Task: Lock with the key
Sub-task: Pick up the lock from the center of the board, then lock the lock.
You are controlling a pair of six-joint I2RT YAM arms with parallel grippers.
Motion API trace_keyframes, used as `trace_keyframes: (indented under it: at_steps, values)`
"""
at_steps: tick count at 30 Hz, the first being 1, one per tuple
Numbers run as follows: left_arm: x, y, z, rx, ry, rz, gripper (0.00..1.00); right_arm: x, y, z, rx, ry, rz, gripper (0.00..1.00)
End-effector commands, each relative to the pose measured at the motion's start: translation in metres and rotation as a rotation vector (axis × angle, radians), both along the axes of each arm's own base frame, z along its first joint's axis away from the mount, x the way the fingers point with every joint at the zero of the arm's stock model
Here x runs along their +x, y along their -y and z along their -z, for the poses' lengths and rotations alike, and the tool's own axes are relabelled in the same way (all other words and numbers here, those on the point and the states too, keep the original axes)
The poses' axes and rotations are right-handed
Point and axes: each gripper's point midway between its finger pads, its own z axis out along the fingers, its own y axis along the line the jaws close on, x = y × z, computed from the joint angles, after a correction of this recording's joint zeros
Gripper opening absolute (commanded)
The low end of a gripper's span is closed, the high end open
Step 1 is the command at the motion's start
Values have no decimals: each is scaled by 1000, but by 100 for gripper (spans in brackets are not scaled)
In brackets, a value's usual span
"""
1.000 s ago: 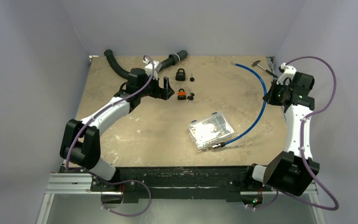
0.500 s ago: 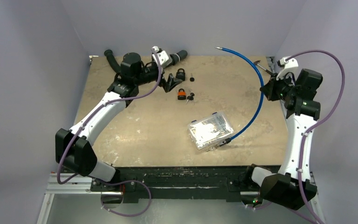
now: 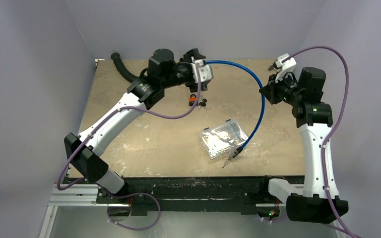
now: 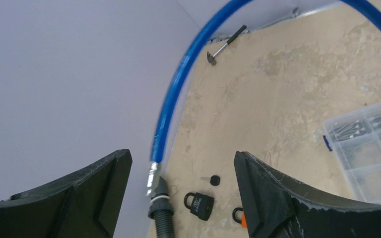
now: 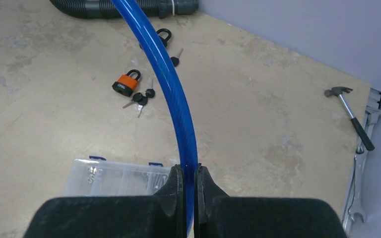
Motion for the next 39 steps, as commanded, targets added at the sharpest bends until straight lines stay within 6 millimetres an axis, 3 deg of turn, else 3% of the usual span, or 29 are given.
trace_keyframes:
  at_steps: [1,6,15,16,17,18,20,30,34,39]
  values:
    - [3,14,-11,130,187,-65,82,2,-6,-37,-21,108,-11,0]
    - [6,36,-16,202,268,-123,80,3,-15,-39,-37,117,-29,0]
    - [6,62,-1,318,378,-180,72,4,-36,-33,-45,102,-77,0]
    - [9,62,2,324,384,-195,72,4,-38,-15,-46,61,-85,0]
    - [13,62,1,324,389,-213,72,3,-40,-32,-45,102,-91,0]
    - [15,61,1,325,392,-229,71,2,-41,-34,-44,108,-95,0]
    - [19,60,1,322,395,-255,63,0,-45,-33,-39,109,-106,0]
    - [30,44,-4,220,346,-329,0,-9,-59,-38,-12,164,-183,0]
    - [41,26,-32,33,233,-377,0,-17,-72,-44,46,175,-248,1]
    - [25,9,-75,-206,106,-264,0,-26,-89,-50,165,136,-304,53]
